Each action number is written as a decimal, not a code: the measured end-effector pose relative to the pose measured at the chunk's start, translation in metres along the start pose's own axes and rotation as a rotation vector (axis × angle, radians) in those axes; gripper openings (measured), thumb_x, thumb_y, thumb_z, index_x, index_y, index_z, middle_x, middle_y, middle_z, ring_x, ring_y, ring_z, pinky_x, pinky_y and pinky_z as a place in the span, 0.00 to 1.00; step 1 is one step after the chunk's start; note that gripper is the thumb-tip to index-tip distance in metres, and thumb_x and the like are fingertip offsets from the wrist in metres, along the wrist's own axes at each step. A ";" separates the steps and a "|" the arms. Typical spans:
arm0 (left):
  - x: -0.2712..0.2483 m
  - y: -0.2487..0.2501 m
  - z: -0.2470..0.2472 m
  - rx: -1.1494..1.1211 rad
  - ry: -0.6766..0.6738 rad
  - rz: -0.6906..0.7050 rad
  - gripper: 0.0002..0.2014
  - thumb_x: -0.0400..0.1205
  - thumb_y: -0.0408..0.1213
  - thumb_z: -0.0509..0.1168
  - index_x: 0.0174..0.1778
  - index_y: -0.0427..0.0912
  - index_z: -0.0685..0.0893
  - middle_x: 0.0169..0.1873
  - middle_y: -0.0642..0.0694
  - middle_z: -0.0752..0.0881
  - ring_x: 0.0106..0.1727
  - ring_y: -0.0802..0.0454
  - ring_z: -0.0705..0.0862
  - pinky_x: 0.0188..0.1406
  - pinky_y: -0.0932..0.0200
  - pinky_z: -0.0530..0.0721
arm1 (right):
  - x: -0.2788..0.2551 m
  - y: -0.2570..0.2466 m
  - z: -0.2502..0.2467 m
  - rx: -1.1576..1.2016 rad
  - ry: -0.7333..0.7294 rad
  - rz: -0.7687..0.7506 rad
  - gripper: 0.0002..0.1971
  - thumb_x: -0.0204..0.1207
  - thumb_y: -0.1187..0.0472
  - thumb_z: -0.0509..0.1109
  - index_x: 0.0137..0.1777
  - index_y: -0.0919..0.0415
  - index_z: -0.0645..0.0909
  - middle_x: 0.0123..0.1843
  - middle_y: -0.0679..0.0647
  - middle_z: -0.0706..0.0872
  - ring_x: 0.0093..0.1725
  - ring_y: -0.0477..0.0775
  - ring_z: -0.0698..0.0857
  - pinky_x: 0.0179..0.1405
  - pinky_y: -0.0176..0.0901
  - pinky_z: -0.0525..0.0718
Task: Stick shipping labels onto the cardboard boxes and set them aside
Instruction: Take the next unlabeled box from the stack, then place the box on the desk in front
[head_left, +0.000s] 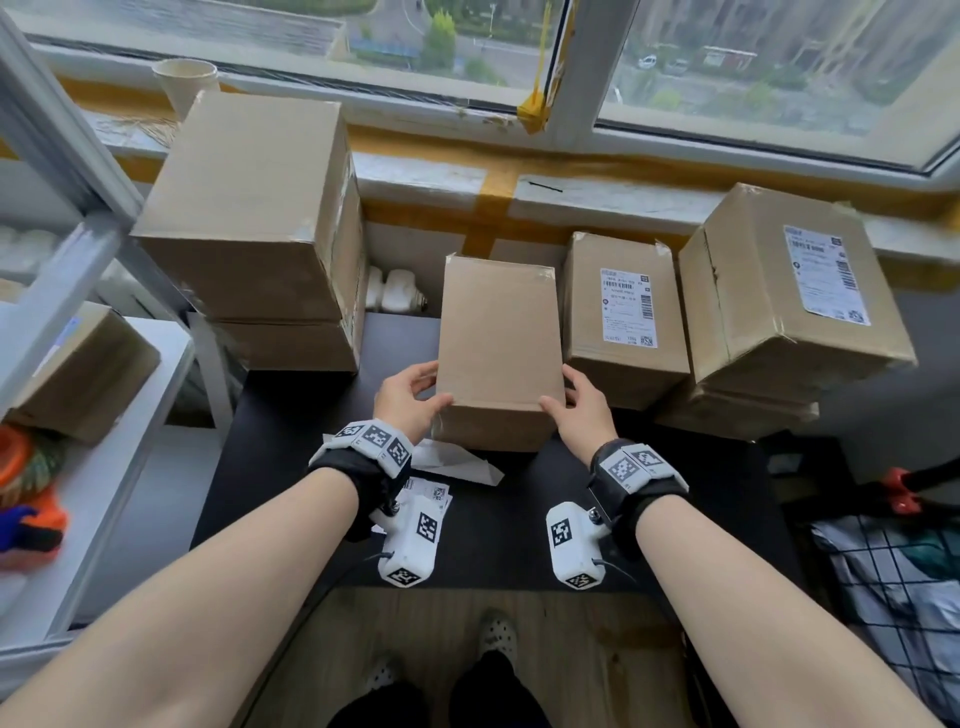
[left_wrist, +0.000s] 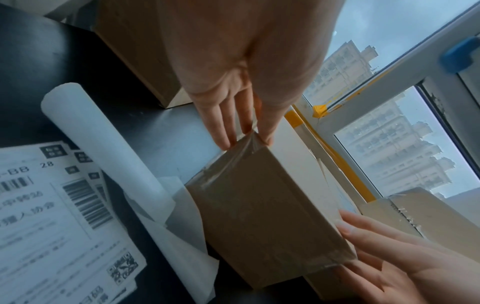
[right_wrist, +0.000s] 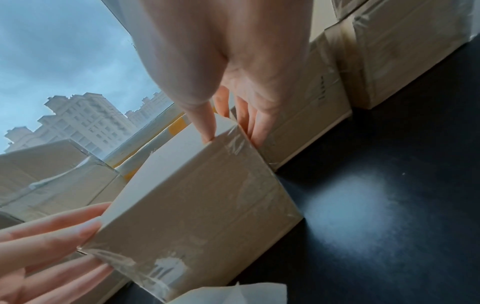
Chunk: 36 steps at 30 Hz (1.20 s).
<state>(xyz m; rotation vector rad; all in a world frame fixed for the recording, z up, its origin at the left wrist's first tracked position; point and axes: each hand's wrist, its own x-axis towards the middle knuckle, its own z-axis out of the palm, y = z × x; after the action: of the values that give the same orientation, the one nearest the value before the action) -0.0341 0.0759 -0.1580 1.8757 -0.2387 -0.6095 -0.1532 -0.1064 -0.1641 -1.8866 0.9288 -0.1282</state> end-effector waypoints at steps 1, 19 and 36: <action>-0.001 0.001 -0.001 0.025 -0.016 0.004 0.27 0.73 0.26 0.73 0.69 0.35 0.77 0.65 0.38 0.82 0.69 0.46 0.79 0.72 0.49 0.76 | -0.001 -0.001 -0.002 -0.035 -0.003 -0.006 0.31 0.77 0.64 0.69 0.79 0.59 0.64 0.74 0.57 0.77 0.72 0.56 0.76 0.73 0.53 0.74; -0.077 -0.078 -0.089 0.895 -0.170 0.213 0.19 0.83 0.39 0.58 0.71 0.47 0.75 0.71 0.49 0.77 0.70 0.47 0.76 0.67 0.50 0.76 | -0.095 -0.017 0.106 -0.579 -0.064 -0.541 0.21 0.78 0.63 0.66 0.71 0.63 0.75 0.80 0.62 0.66 0.75 0.63 0.72 0.72 0.54 0.75; -0.095 -0.161 -0.079 0.705 -0.019 -0.013 0.17 0.83 0.36 0.58 0.68 0.43 0.79 0.60 0.43 0.75 0.61 0.46 0.75 0.54 0.45 0.81 | -0.103 0.043 0.205 -0.657 -0.250 -0.424 0.24 0.77 0.56 0.69 0.71 0.63 0.73 0.78 0.61 0.70 0.74 0.64 0.72 0.72 0.55 0.73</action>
<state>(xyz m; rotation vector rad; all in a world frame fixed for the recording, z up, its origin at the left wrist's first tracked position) -0.0930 0.2434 -0.2556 2.5473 -0.5027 -0.5953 -0.1540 0.1008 -0.2715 -2.6183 0.4045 0.1825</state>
